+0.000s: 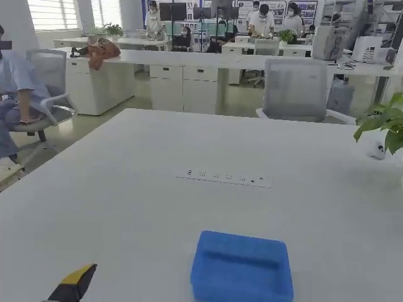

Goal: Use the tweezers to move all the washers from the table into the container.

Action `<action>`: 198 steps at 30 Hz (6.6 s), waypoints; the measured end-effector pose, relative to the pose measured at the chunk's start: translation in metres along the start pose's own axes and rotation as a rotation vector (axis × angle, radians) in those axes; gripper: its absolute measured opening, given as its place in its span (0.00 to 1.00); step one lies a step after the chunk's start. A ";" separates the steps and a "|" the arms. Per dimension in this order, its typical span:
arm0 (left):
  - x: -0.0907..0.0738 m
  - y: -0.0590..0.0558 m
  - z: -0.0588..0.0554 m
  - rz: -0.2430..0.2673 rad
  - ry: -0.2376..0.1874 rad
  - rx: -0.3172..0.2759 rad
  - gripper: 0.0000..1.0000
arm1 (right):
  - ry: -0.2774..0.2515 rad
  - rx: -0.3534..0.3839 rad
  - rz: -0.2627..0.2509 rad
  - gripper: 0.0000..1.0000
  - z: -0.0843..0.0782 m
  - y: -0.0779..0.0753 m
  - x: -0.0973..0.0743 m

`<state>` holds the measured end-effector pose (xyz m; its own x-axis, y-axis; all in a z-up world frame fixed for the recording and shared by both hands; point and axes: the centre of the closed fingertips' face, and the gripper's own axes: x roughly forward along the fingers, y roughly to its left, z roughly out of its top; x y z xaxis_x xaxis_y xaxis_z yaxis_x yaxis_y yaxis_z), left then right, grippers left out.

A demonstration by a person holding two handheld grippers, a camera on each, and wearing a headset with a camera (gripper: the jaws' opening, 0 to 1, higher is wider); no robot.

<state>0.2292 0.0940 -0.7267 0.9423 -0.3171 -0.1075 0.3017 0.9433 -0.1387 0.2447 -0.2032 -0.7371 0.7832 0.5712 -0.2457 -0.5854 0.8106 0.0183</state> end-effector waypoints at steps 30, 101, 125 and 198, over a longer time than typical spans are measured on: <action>0.002 -0.003 -0.005 -0.013 0.030 0.031 0.99 | 0.064 -0.017 0.019 0.74 -0.014 -0.001 0.002; 0.017 -0.077 -0.159 -0.758 0.885 0.656 0.15 | 0.329 -0.187 0.347 0.11 -0.042 0.078 0.027; 0.020 -0.080 -0.146 -0.859 0.812 0.814 0.00 | 0.464 -0.258 0.501 0.17 -0.076 0.104 0.059; 0.061 -0.103 -0.055 -1.043 0.724 0.883 0.00 | 0.477 -0.382 0.741 0.10 -0.081 0.153 0.138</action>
<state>0.2471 -0.0282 -0.7731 0.0748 -0.5815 -0.8101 0.9911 -0.0461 0.1246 0.2462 -0.0113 -0.8464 0.0684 0.7406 -0.6685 -0.9924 0.1195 0.0309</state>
